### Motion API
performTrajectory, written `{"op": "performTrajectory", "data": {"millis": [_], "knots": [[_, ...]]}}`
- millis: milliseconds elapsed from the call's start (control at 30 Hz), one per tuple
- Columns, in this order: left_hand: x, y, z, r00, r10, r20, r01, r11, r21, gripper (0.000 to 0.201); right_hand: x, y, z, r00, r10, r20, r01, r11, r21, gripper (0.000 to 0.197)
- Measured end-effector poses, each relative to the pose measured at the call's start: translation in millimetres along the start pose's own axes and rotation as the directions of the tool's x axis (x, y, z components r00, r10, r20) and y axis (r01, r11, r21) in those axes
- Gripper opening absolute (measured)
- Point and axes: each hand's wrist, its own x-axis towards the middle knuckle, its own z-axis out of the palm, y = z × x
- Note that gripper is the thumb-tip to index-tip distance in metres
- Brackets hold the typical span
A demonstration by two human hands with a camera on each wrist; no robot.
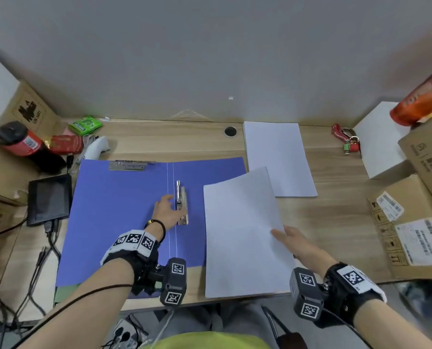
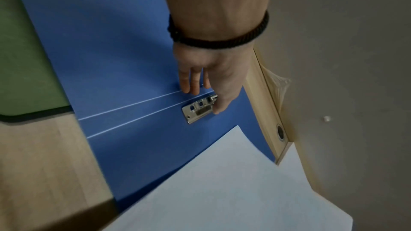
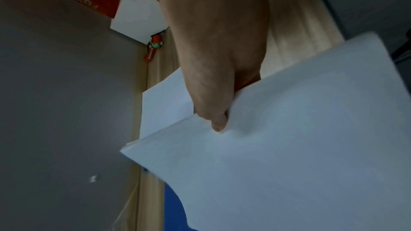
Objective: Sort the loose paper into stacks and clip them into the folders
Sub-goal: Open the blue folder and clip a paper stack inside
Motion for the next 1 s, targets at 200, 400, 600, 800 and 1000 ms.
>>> {"op": "performTrajectory", "data": {"millis": [200,400,600,800,1000], "knots": [[21,0,18,0.997,-0.018,-0.082,0.027,0.994,0.109,0.065,-4,20,3,0.998,0.068,0.005,-0.068,0.996,0.050,0.022],[20,3,17,0.993,0.019,-0.114,0.015,0.956,0.293,0.056,3,16,6,0.999,0.048,-0.005,-0.048,0.997,0.066,0.021],[5,-15,8,0.998,0.041,-0.038,-0.027,0.947,0.321,0.053,11,-8,16,0.999,0.001,0.039,-0.004,0.998,0.061,0.026],[-9,-34,6,0.999,0.036,0.021,-0.041,0.946,0.322,0.055,22,-18,40,0.997,0.004,0.082,-0.010,0.997,0.079,0.033],[-10,-33,3,0.998,0.044,0.055,-0.060,0.938,0.340,0.059,37,-11,60,0.994,0.035,0.103,-0.044,0.996,0.082,0.049]]}}
